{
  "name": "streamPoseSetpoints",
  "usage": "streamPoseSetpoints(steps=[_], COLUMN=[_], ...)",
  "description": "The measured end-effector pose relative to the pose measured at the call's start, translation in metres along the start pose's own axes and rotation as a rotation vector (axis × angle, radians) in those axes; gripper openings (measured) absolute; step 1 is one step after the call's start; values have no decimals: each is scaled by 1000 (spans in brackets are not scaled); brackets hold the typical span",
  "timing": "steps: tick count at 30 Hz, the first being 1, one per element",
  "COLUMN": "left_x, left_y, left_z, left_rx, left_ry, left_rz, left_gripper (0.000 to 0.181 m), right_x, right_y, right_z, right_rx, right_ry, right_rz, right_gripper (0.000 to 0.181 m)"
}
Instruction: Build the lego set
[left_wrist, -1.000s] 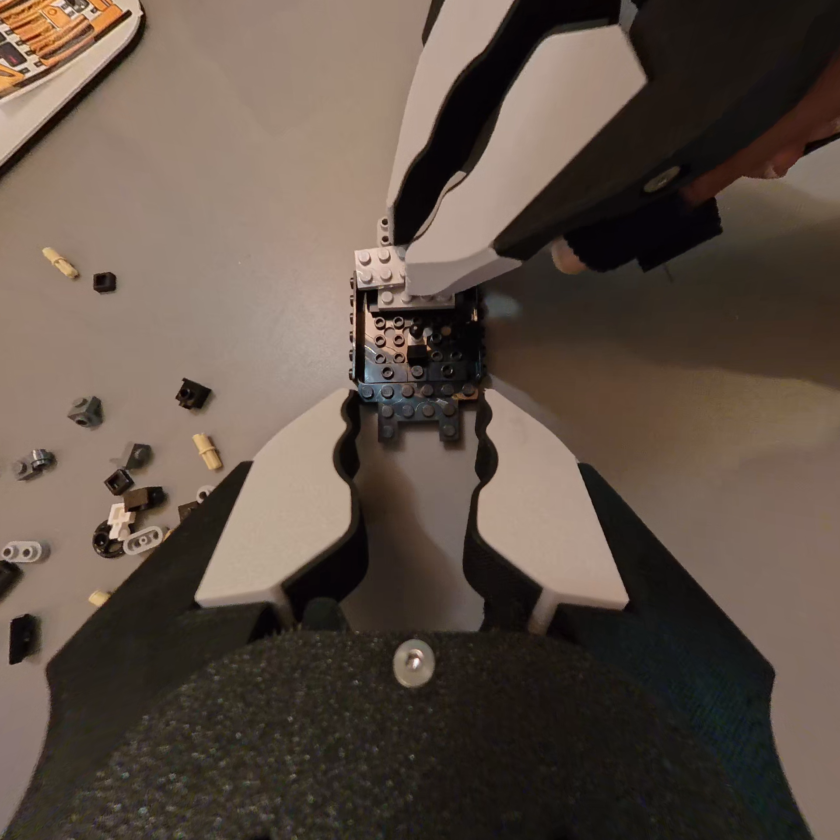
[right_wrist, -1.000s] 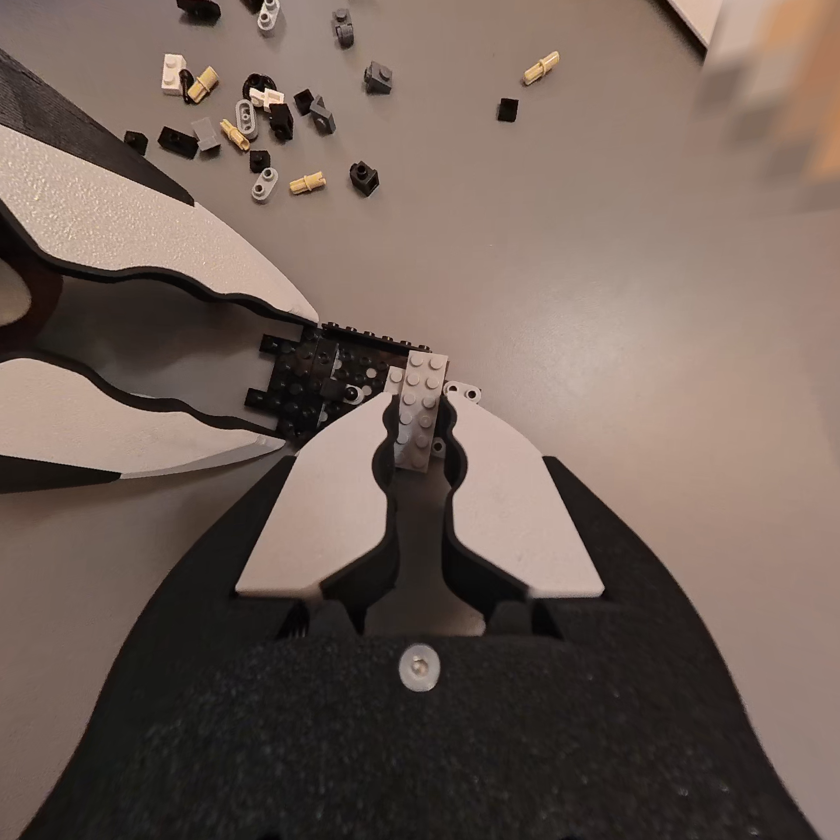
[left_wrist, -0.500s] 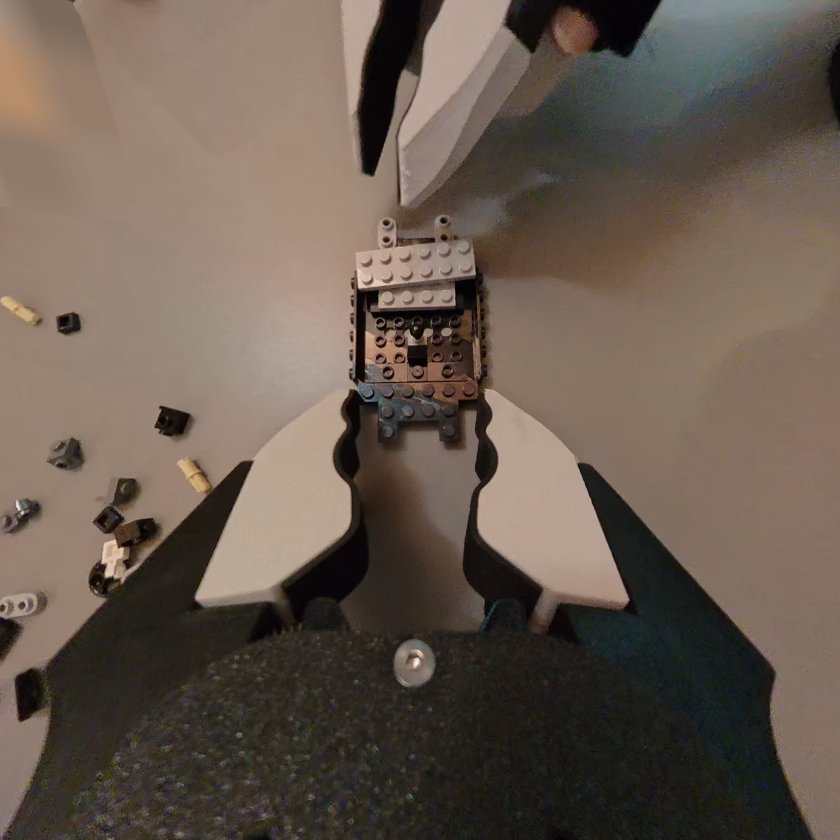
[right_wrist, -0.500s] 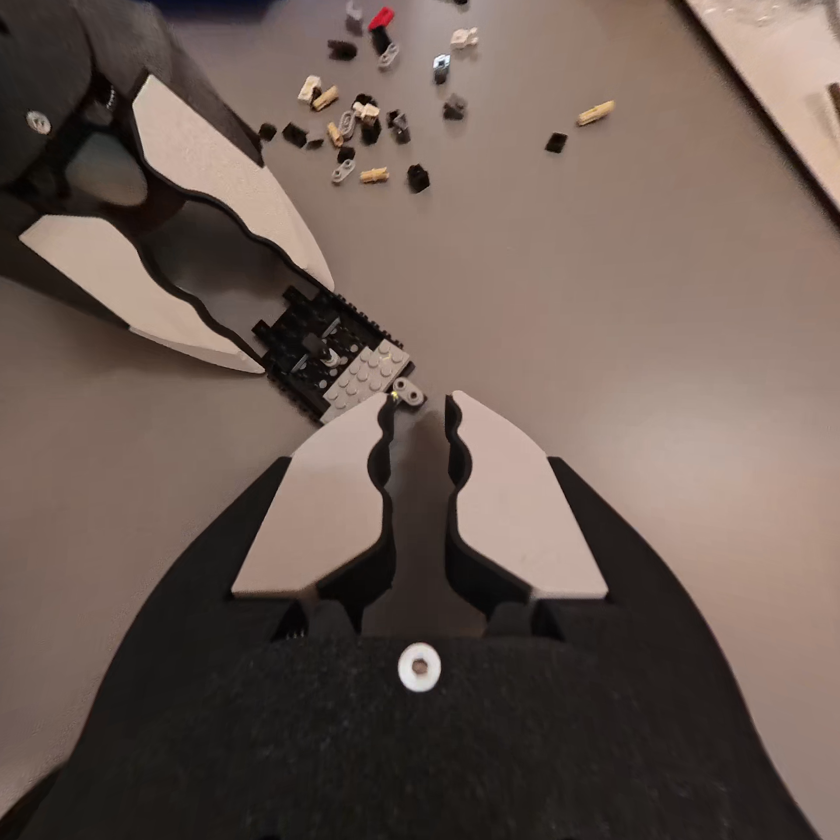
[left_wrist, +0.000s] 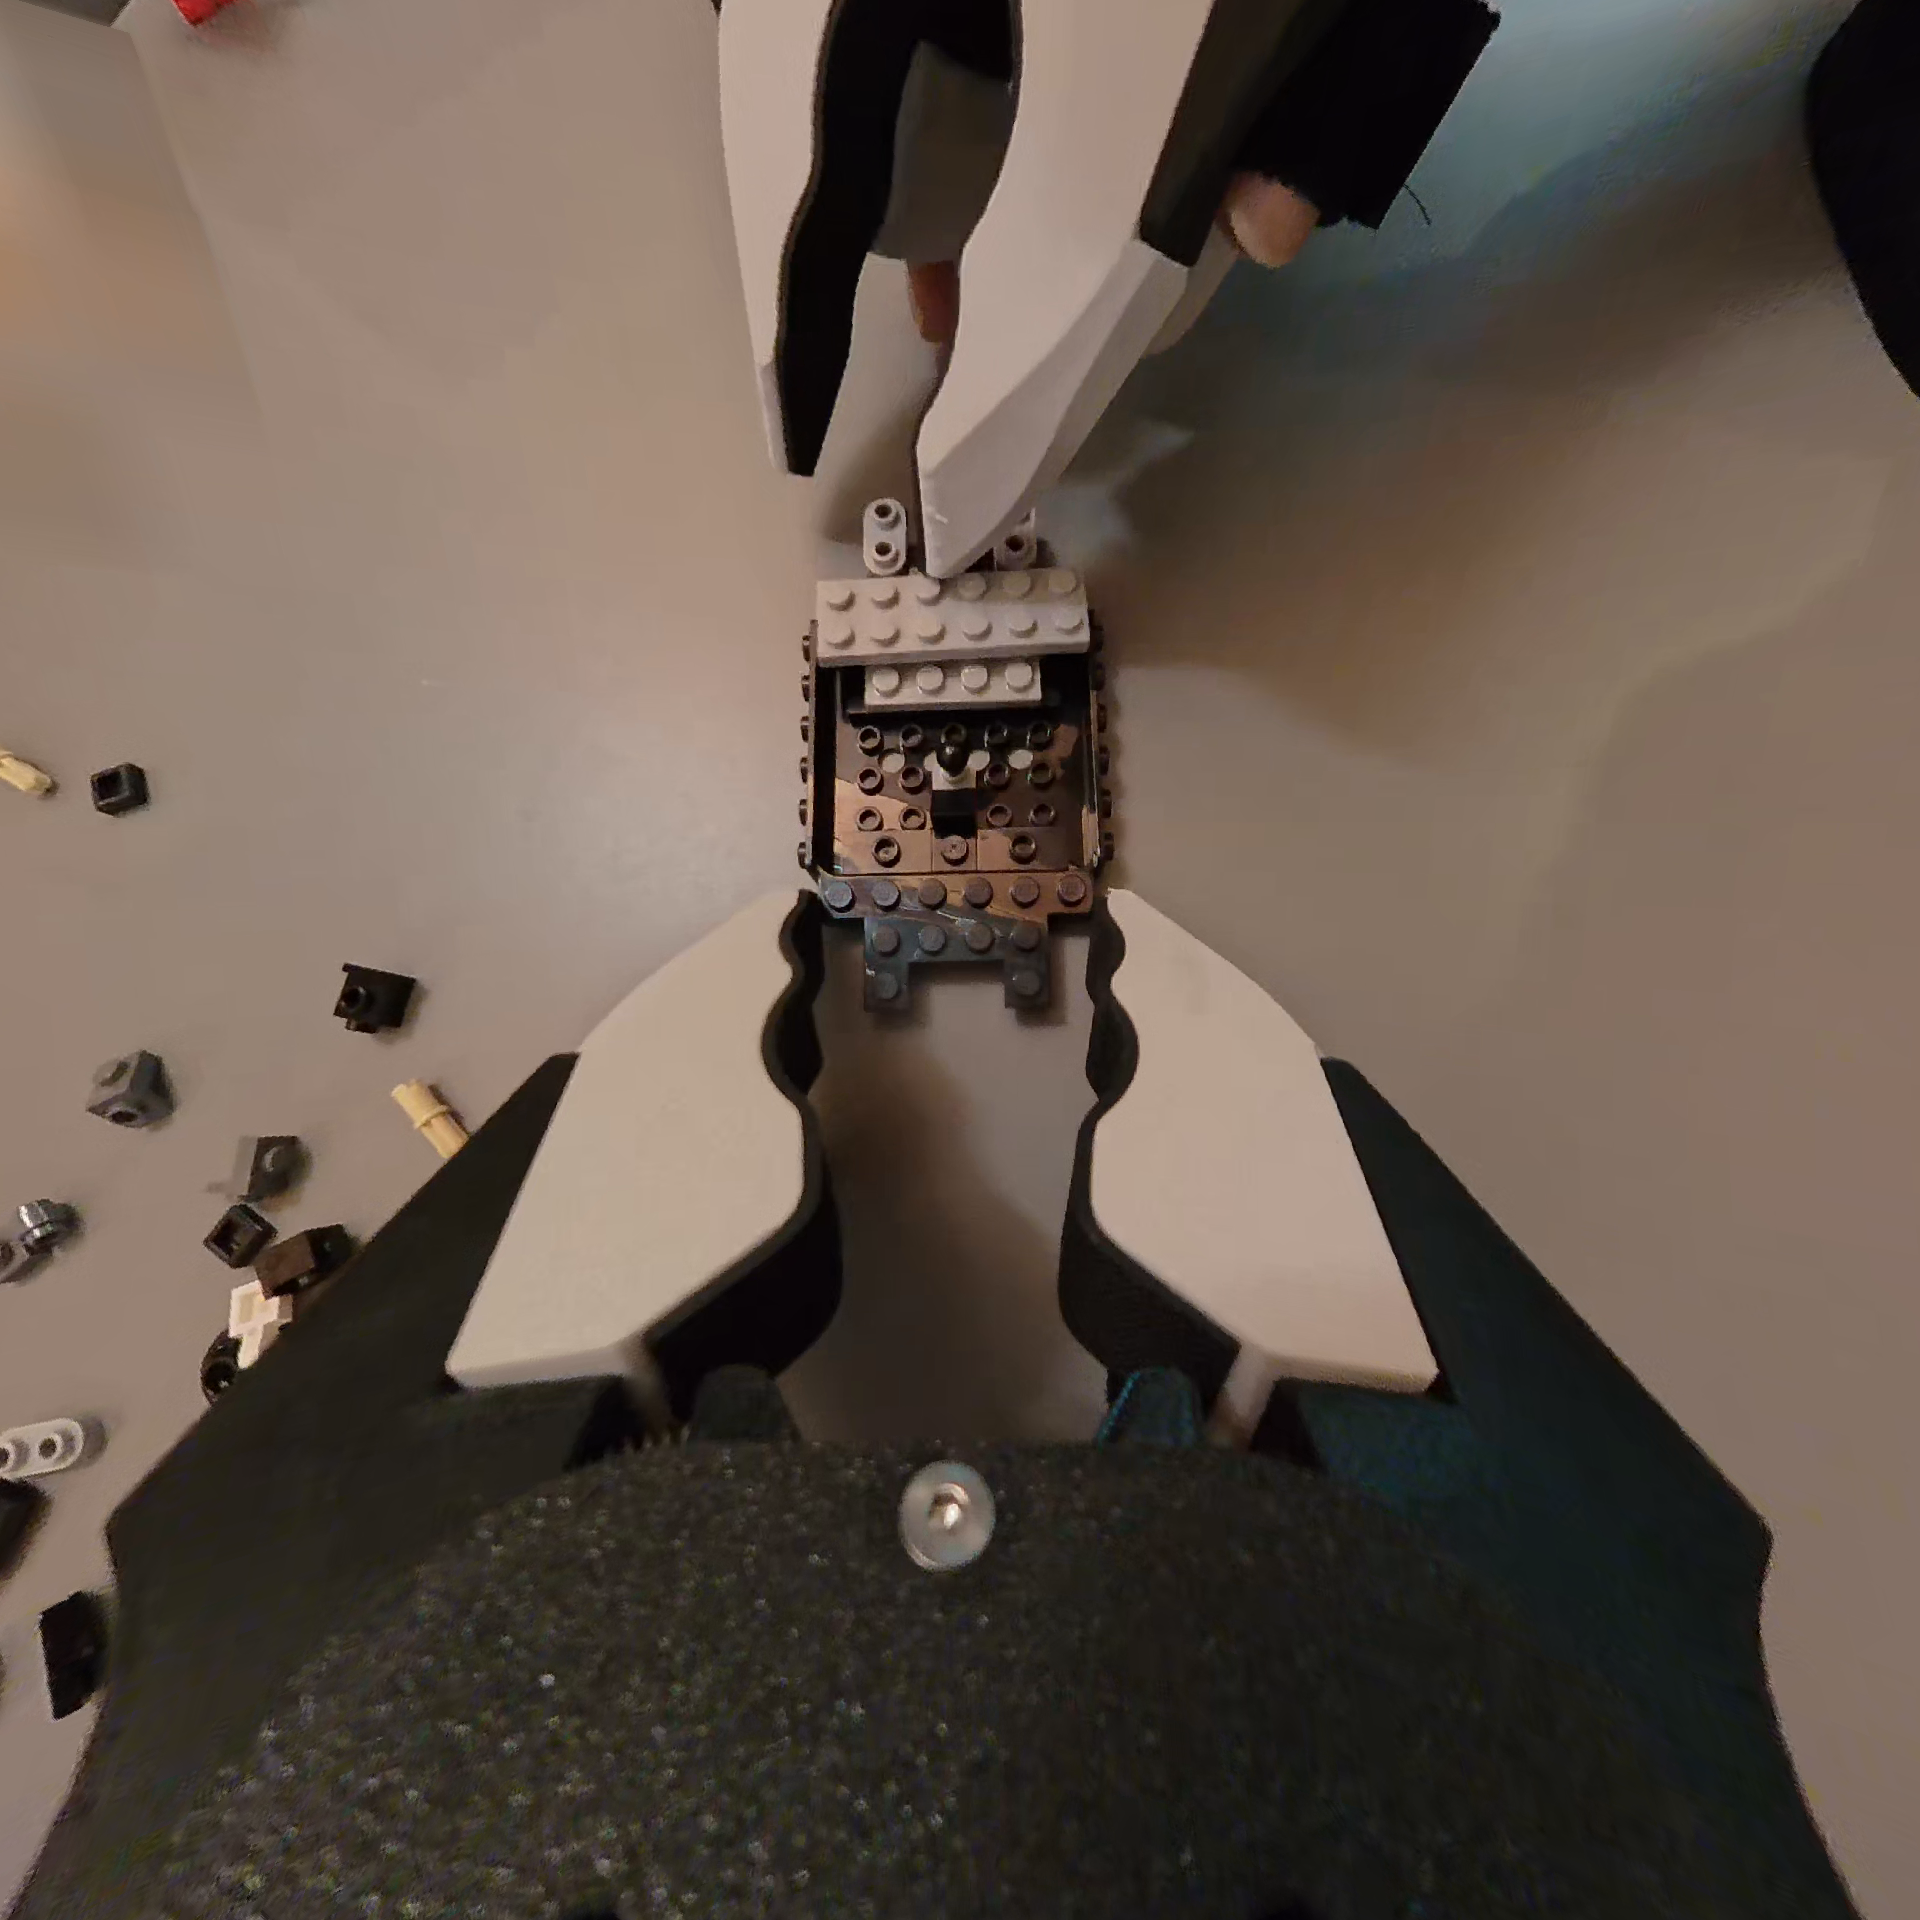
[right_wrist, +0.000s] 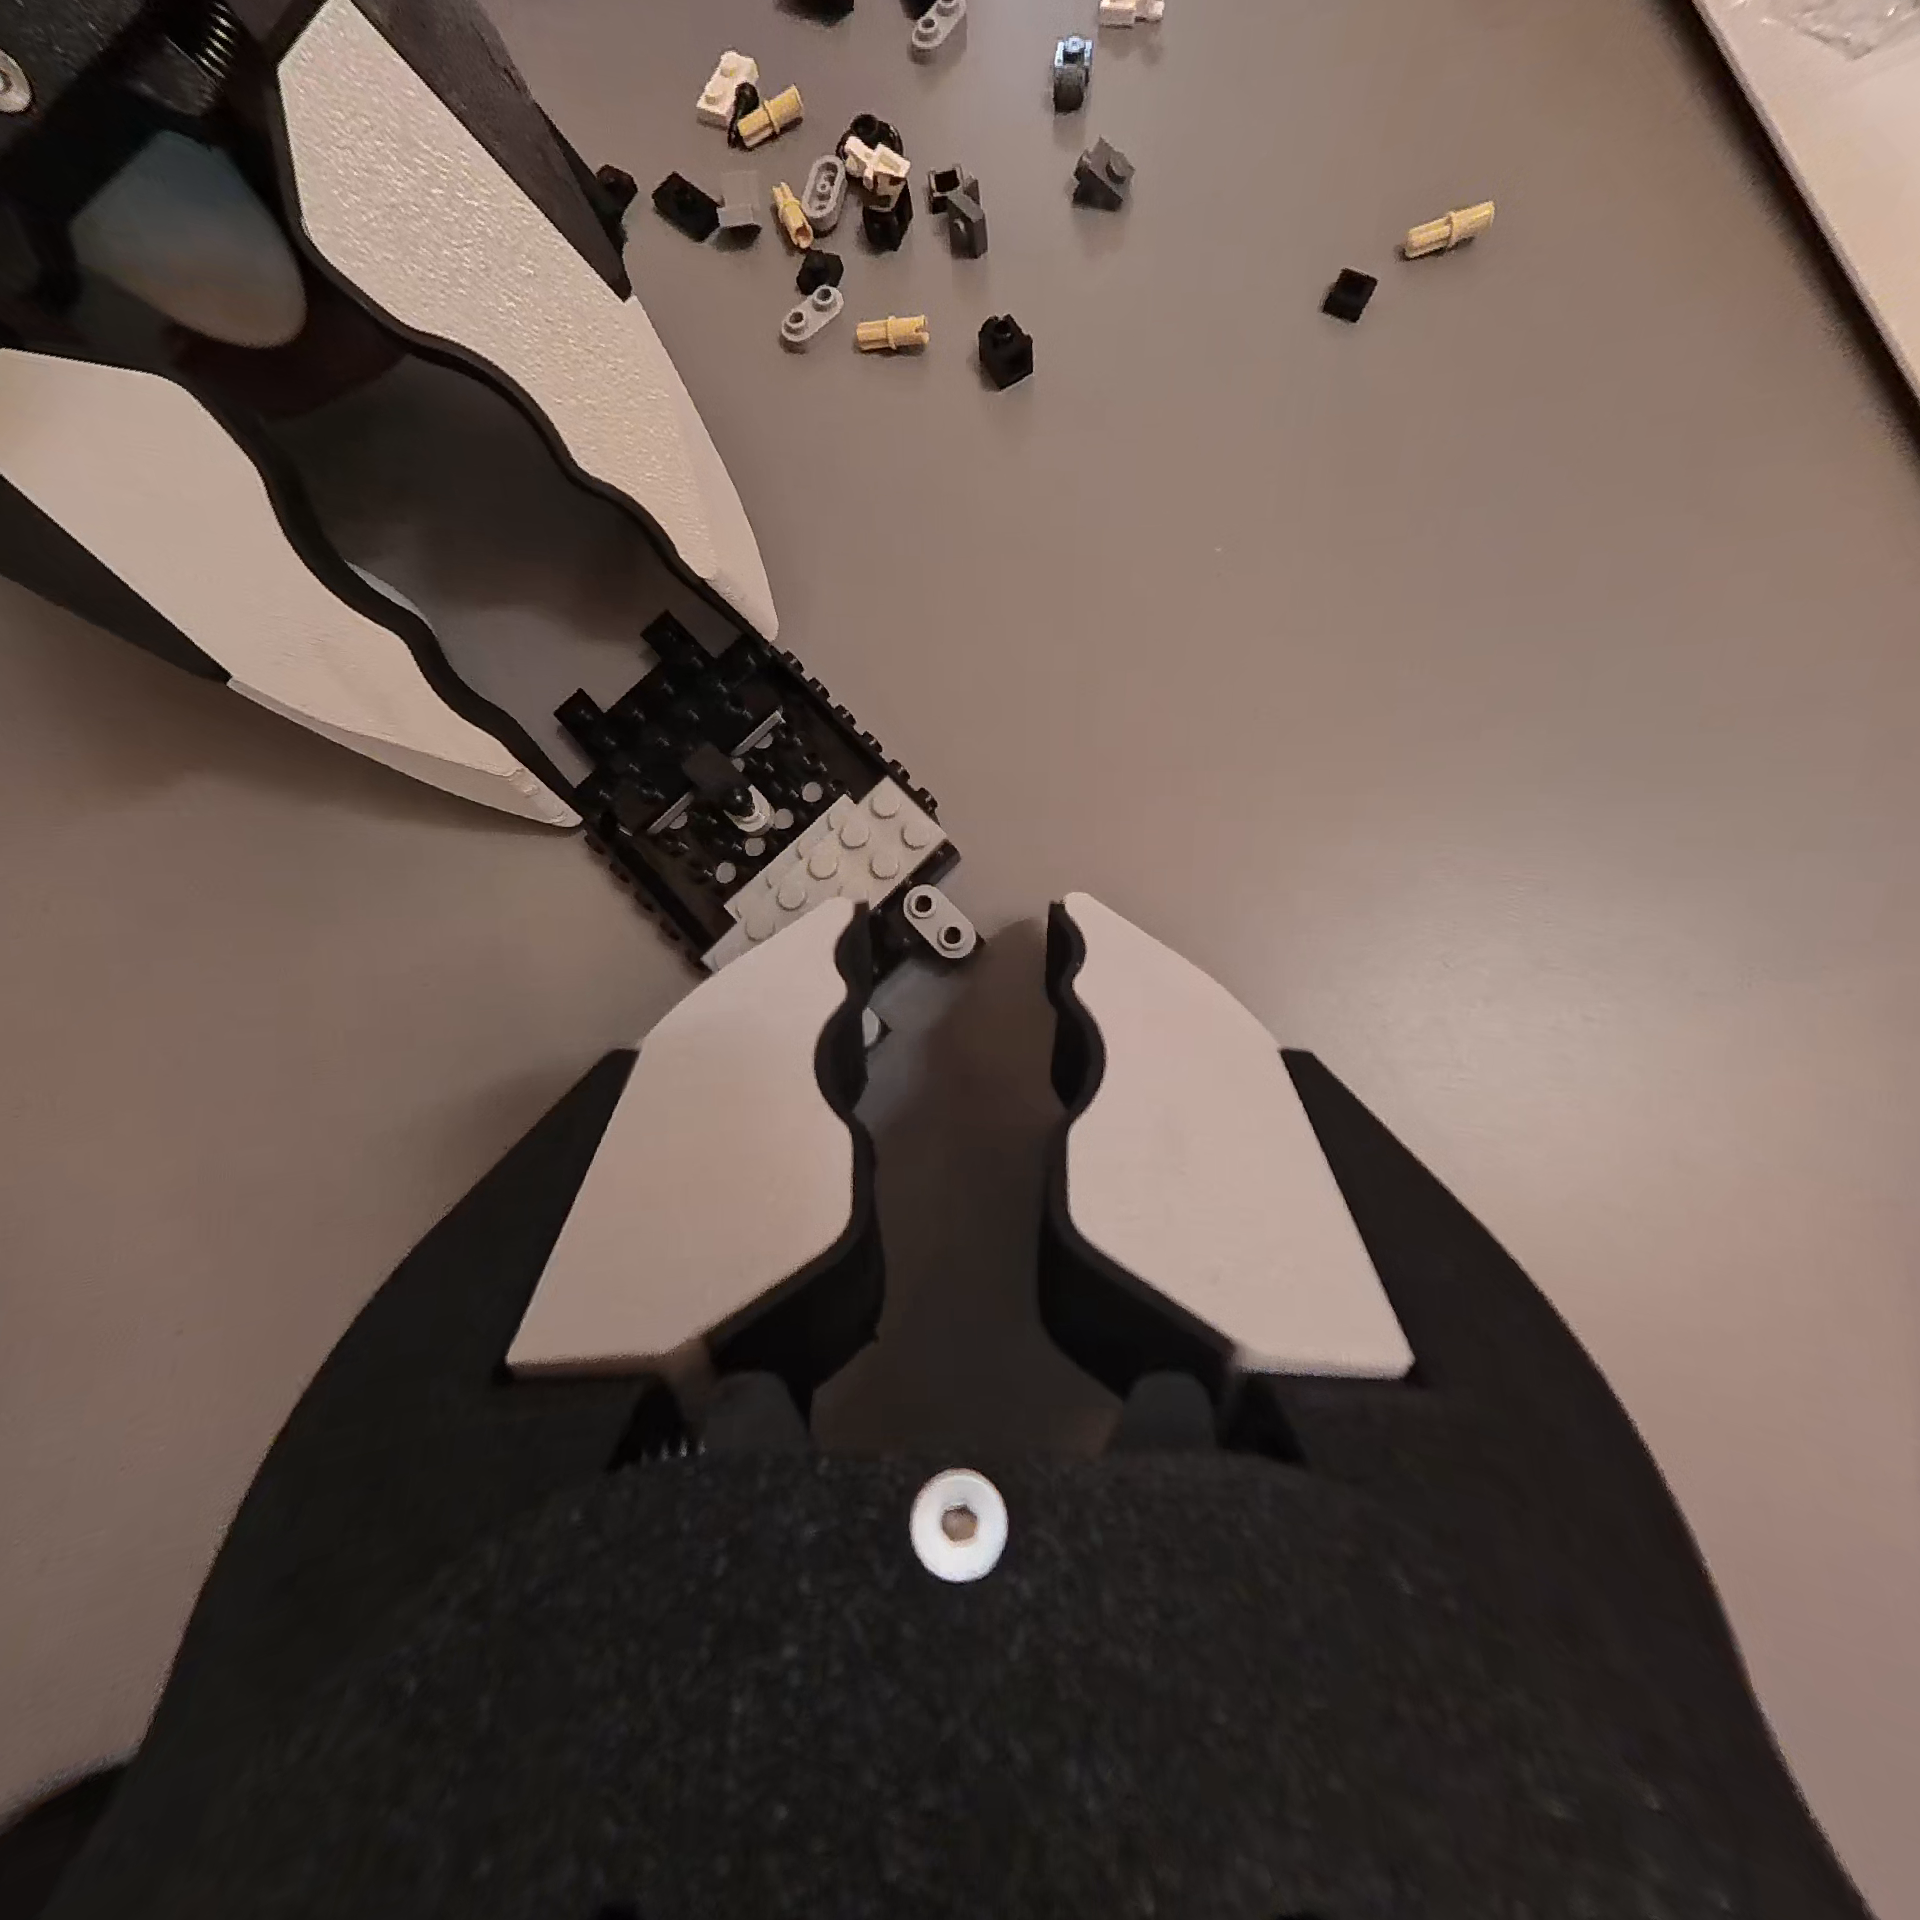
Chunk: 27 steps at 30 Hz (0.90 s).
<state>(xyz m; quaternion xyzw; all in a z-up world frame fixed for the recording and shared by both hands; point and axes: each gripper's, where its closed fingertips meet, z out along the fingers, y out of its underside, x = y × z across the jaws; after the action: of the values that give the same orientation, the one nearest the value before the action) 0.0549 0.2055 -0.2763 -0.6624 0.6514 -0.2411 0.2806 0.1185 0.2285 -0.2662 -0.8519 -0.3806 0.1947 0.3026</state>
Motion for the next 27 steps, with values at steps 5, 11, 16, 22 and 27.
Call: streamPoseSetpoints(steps=[5,11,16,22,27], left_x=[2,8,13,21,24], left_y=[1,2,-6,-17,-24], left_z=[-1,-5,-14,-26,-37], left_rx=[-7,11,78,177,259], left_ry=[20,46,73,131,130], left_rz=[17,133,160,181,200], left_gripper=[49,49,49,49,49], right_x=[0,-11,-34,-50,-66], right_y=[-5,-7,-6,1,-7], right_z=[-5,-5,-13,-19,-27], right_rx=[20,44,91,56,65], right_ry=[0,-95,-340,-496,-688], right_rz=[2,73,232,357,429], right_gripper=[32,36,41,47,45])
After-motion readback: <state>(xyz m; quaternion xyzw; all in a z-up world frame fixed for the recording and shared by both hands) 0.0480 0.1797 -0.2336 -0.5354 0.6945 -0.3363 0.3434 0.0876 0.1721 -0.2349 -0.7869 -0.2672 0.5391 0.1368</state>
